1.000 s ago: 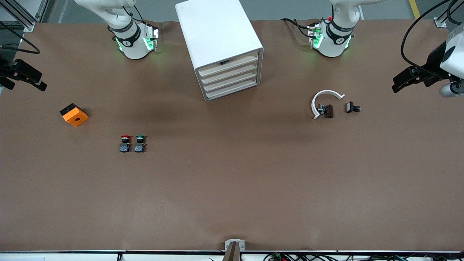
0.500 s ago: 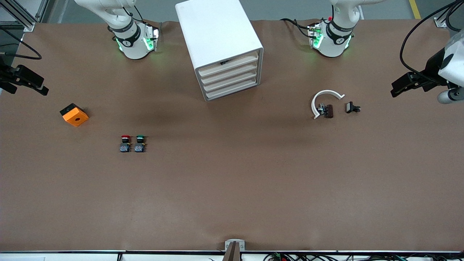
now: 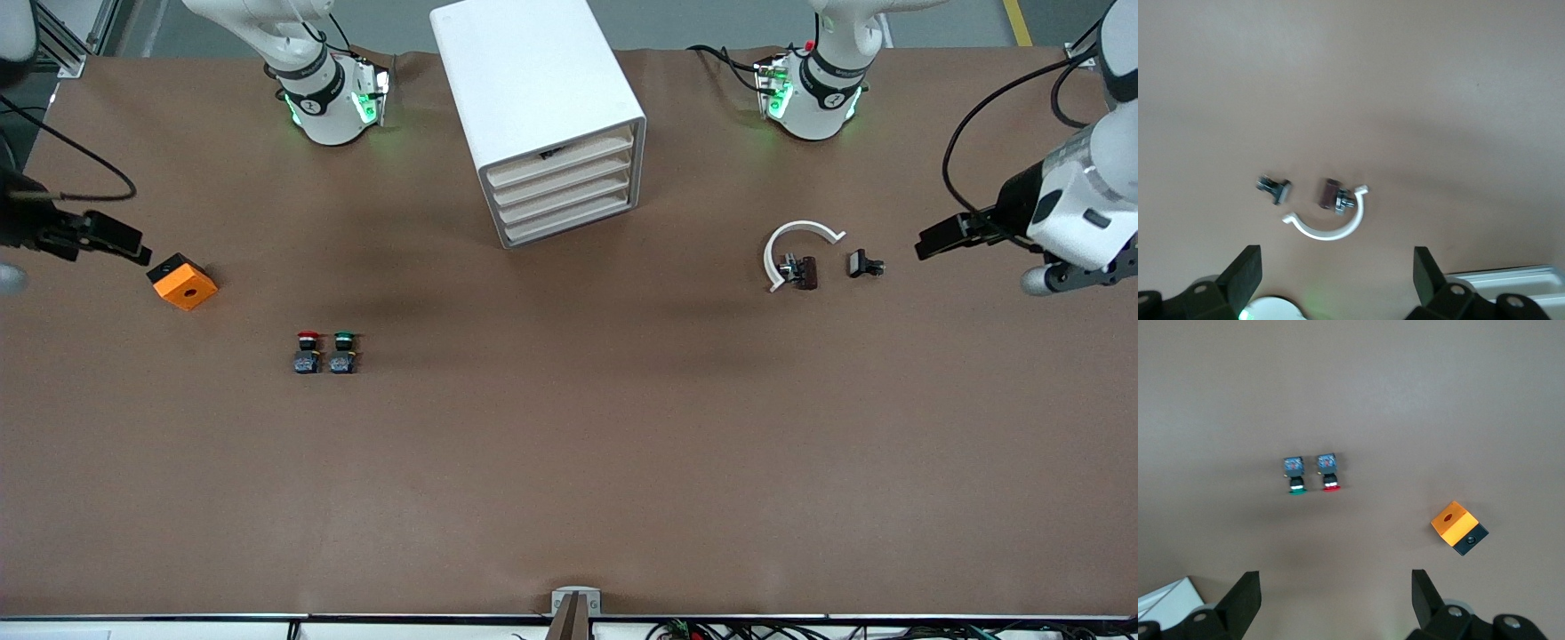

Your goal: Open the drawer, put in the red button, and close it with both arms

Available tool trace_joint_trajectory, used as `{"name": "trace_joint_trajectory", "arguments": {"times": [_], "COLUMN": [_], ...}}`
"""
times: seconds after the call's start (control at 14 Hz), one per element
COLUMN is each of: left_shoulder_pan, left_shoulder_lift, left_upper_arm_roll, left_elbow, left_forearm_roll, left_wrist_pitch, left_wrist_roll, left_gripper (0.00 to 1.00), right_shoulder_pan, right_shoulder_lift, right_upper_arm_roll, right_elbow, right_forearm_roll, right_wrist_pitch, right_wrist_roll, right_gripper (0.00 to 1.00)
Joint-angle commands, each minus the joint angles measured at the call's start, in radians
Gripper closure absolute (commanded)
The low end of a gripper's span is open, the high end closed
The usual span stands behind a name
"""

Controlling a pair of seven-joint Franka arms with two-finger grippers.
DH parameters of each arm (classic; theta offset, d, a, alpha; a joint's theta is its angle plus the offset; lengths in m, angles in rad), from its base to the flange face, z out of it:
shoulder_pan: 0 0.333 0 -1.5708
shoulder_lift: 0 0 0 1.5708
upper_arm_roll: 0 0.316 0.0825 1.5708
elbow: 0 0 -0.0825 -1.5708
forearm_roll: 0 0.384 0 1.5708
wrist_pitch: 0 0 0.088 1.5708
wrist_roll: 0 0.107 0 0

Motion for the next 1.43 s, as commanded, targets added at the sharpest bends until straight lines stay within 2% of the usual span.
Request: {"name": "trace_joint_trajectory", "arguments": {"times": [0.0, 0.07, 0.43, 0.64, 1.0, 1.21, 1.36], "left_shoulder_pan": [-0.021, -0.028, -0.143, -0.204, -0.3, -0.351, -0.35], "left_shoulder_lift": [0.101, 0.147, 0.389, 0.458, 0.561, 0.612, 0.618], "left_upper_arm_roll": [-0.011, -0.011, -0.011, -0.011, -0.011, -0.011, -0.009], "left_elbow": [0.029, 0.032, 0.186, 0.193, 0.193, 0.202, 0.2], "left_forearm_roll": [-0.073, -0.102, -0.113, -0.121, -0.131, -0.142, -0.252], "left_wrist_pitch": [-0.009, -0.008, 0.026, 0.115, 0.207, 0.224, 0.222], "left_wrist_roll": [-0.125, -0.168, -0.47, -0.64, -0.907, -1.129, -1.293], "left_gripper": [0.0, 0.0, 0.0, 0.0, 0.0, 0.0, 0.0], "right_shoulder_pan": [-0.02, -0.022, -0.02, -0.006, 0.004, 0.024, 0.037], "right_shoulder_lift": [0.073, 0.082, 0.092, 0.119, 0.26, 0.302, 0.323], "right_upper_arm_roll": [0.015, 0.013, 0.013, 0.015, 0.016, 0.016, 0.016], "right_elbow": [-0.008, -0.046, -0.278, -0.375, -0.383, -0.383, -0.383], "right_forearm_roll": [-0.02, -0.022, -0.025, -0.025, -0.025, -0.023, -0.023], "right_wrist_pitch": [0.042, 0.095, 0.408, 0.594, 0.761, 0.795, 0.801], "right_wrist_roll": [-0.012, -0.012, -0.012, -0.012, -0.029, -0.027, -0.029], "right_gripper": [0.0, 0.0, 0.0, 0.0, 0.0, 0.0, 0.0]}}
